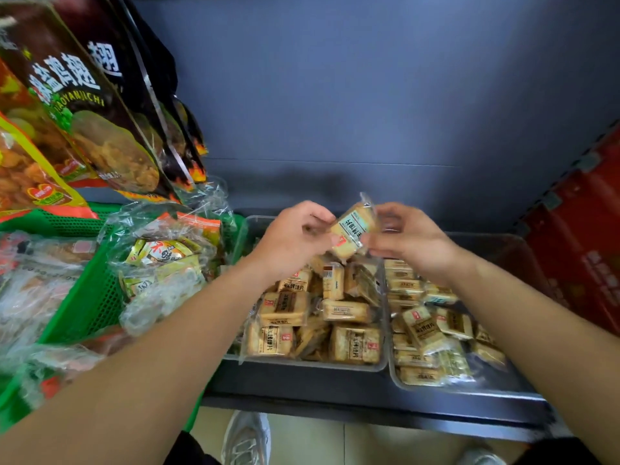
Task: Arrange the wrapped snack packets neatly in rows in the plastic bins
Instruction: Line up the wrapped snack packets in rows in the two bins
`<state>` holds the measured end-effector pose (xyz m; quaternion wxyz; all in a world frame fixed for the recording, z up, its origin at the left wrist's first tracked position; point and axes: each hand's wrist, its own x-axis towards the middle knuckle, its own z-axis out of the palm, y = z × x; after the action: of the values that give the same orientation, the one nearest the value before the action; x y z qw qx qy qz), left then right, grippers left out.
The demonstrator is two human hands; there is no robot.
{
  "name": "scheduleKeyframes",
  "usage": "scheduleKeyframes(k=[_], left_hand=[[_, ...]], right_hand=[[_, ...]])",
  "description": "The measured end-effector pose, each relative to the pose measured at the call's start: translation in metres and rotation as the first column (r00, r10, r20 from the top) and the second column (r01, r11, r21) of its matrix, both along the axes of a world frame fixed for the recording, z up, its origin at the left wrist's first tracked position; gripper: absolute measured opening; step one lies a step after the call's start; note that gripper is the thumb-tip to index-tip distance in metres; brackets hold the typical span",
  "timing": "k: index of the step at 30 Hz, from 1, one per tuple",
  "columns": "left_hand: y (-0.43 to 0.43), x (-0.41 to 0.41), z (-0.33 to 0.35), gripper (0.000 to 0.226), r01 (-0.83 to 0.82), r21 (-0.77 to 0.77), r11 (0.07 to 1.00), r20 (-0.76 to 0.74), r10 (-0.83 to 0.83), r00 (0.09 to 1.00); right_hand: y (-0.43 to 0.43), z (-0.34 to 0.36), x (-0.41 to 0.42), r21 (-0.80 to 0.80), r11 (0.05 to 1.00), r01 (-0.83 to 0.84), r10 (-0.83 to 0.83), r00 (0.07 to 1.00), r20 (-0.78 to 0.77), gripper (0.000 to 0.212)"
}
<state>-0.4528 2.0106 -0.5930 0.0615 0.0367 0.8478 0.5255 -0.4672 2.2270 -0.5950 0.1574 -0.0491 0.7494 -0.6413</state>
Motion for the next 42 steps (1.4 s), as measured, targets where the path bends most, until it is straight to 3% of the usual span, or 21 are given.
scheduleKeyframes(k=[2,4,8,11,15,17,23,26,27,29,31,34,35,38,40,42], left_hand=[[0.005,-0.004,-0.002,0.024,0.018,-0.007,1.000,0.008,-0.018,1.000],[0.005,-0.010,-0.005,0.021,0.008,-0.122,0.993,-0.022,-0.011,1.000],[0.010,-0.027,-0.011,0.021,0.027,-0.336,0.941,-0.013,-0.034,0.999],[0.026,-0.042,-0.019,0.037,0.110,-0.500,0.859,0.089,-0.075,0.993],[0.037,-0.051,-0.034,0.064,0.243,-0.622,0.745,0.300,-0.060,0.952],[0.033,-0.052,-0.039,0.066,0.258,-0.619,0.742,0.320,-0.062,0.945],[-0.003,-0.042,-0.028,0.048,0.100,-0.466,0.879,0.280,0.040,0.959],[-0.023,-0.039,-0.024,0.032,-0.046,-0.536,0.843,0.168,0.160,0.973],[-0.026,-0.037,-0.022,0.026,-0.070,-0.568,0.820,0.124,0.170,0.978],[-0.022,-0.034,-0.018,0.029,-0.038,-0.513,0.857,0.095,0.101,0.990],[-0.009,-0.025,-0.012,0.044,0.115,-0.396,0.911,0.223,-0.026,0.974],[0.001,-0.015,-0.017,0.063,0.369,-0.526,0.766,0.390,-0.168,0.905],[-0.003,-0.015,-0.020,0.062,0.380,-0.553,0.741,0.399,-0.165,0.902],[-0.019,-0.017,-0.018,0.044,0.296,-0.493,0.818,0.346,-0.128,0.929],[-0.030,-0.018,-0.018,0.032,0.247,-0.491,0.835,0.294,-0.108,0.950],[-0.037,-0.019,-0.020,0.027,0.230,-0.497,0.836,0.277,-0.098,0.956]], right_hand=[[0.007,-0.004,-0.008,0.015,0.996,0.084,-0.084,0.996,0.004,0.031],[0.019,-0.010,-0.017,0.063,0.982,0.178,-0.177,0.984,-0.029,0.028],[0.045,-0.032,-0.032,0.295,0.913,0.282,-0.258,0.959,-0.118,0.017],[0.059,-0.050,-0.035,0.431,0.868,0.246,-0.200,0.968,-0.150,0.010],[0.060,-0.059,-0.036,0.432,0.899,0.075,-0.052,0.996,-0.066,0.015],[0.053,-0.058,-0.034,0.421,0.907,-0.033,0.036,0.999,0.000,0.018],[0.039,-0.051,-0.022,0.342,0.882,-0.325,0.211,0.920,0.330,0.022],[0.036,-0.046,-0.017,0.249,0.898,-0.362,0.240,0.879,0.411,0.027],[0.035,-0.046,-0.016,0.231,0.901,-0.367,0.251,0.876,0.412,0.029],[0.028,-0.049,-0.014,0.210,0.912,-0.352,0.257,0.889,0.378,0.032],[0.019,-0.052,-0.014,0.184,0.934,-0.307,0.238,0.917,0.320,0.035],[0.005,-0.054,-0.013,0.160,0.951,-0.265,0.220,0.942,0.254,0.039],[0.002,-0.054,-0.014,0.162,0.953,-0.254,0.212,0.948,0.238,0.039],[0.000,-0.054,-0.016,0.119,0.979,-0.163,0.136,0.968,0.209,0.042],[0.002,-0.051,-0.019,0.065,0.995,-0.077,0.062,0.975,0.212,0.040],[0.006,-0.047,-0.020,0.109,0.992,-0.060,0.037,0.978,0.203,0.033]])
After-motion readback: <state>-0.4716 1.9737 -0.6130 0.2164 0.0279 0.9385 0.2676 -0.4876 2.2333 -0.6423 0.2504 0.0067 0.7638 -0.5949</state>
